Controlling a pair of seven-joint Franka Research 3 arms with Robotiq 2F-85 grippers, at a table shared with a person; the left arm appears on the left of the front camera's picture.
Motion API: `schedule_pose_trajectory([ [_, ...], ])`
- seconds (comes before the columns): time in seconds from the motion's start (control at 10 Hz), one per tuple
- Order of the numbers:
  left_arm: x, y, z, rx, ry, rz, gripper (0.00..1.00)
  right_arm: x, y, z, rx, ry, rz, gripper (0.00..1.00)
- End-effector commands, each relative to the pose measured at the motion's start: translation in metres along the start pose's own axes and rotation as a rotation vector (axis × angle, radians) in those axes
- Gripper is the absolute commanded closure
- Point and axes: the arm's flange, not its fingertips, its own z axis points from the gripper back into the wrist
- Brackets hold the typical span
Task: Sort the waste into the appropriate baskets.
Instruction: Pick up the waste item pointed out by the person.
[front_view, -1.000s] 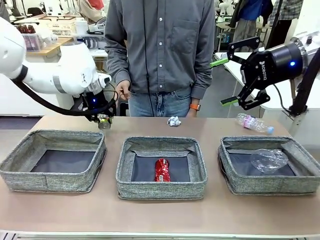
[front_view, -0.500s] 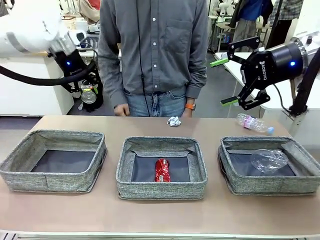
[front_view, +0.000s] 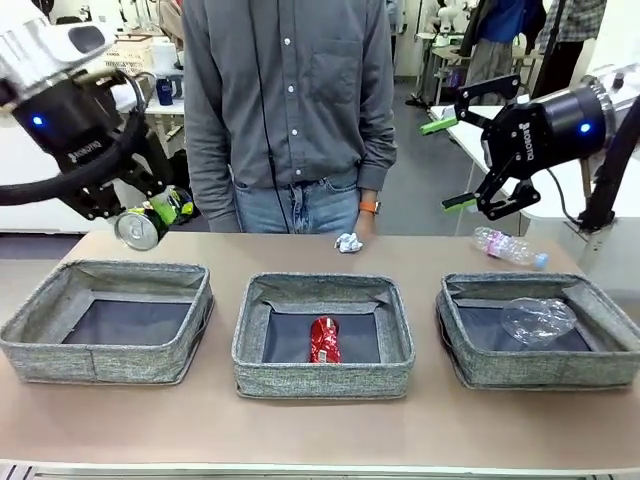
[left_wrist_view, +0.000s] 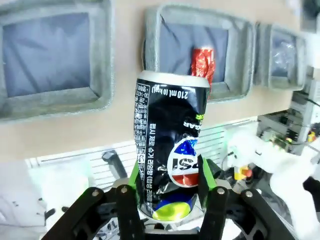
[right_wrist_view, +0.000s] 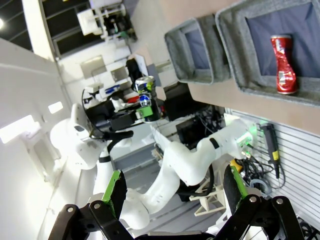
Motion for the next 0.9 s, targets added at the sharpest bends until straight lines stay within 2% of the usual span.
schedule_pose_trajectory([
  [0.0, 0.042, 0.007, -0.005, 0.034, -0.106, 0.095, 1.0, 0.002, 0.001, -0.002, 0.028, 0.008, 0.02, 0.0],
  [0.3, 0.042, 0.007, -0.005, 0.034, -0.106, 0.095, 1.0, 0.002, 0.001, -0.002, 0.028, 0.008, 0.02, 0.0],
  [0.4, 0.042, 0.016, -0.004, 0.022, -0.094, 0.076, 0.53, 0.002, 0.001, -0.002, 0.028, 0.008, 0.02, 0.0],
  [0.5, 0.034, -0.022, -0.005, 0.086, -0.104, 0.116, 0.53, 0.002, 0.001, -0.002, 0.028, 0.008, 0.02, 0.0],
  [0.8, 0.004, -0.17, 0.016, 0.208, -0.173, 0.063, 0.53, 0.002, 0.001, -0.002, 0.028, 0.008, 0.02, 0.0],
])
